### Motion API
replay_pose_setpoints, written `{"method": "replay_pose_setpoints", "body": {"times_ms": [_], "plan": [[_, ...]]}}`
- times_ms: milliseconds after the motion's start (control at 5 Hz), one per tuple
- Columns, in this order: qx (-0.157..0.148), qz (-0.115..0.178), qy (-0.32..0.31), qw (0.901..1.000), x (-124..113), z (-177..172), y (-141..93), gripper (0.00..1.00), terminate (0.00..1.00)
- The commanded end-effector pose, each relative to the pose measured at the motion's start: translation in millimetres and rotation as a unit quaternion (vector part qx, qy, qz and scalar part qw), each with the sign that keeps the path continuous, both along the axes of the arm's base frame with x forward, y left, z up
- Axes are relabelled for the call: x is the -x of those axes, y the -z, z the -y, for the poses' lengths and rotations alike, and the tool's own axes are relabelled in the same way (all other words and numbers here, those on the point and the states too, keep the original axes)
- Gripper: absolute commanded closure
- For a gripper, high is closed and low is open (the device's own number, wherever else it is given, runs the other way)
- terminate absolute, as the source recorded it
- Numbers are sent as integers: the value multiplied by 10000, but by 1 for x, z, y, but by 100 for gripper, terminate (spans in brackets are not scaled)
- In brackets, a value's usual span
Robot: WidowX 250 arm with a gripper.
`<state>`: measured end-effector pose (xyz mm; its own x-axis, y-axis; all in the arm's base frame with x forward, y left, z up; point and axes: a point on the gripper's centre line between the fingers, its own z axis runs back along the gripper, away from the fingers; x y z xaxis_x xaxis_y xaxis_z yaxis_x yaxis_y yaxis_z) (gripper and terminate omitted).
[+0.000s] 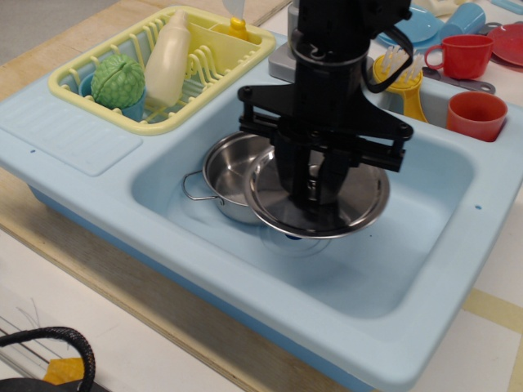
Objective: Take lid off pot or pan
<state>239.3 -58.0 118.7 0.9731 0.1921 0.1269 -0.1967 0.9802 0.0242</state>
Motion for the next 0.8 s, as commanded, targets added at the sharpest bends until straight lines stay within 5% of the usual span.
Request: {"method": "replay_pose_setpoints", "body": {"times_ms": [0, 200, 400, 600], "plan": [[220, 3, -27, 9998, -3, 16, 8, 100, 0], [270, -94, -35, 9996, -2, 17, 12, 0, 0], [270, -94, -35, 9996, -2, 17, 12, 0, 0], [270, -94, -35, 9996, -2, 17, 12, 0, 100]]}}
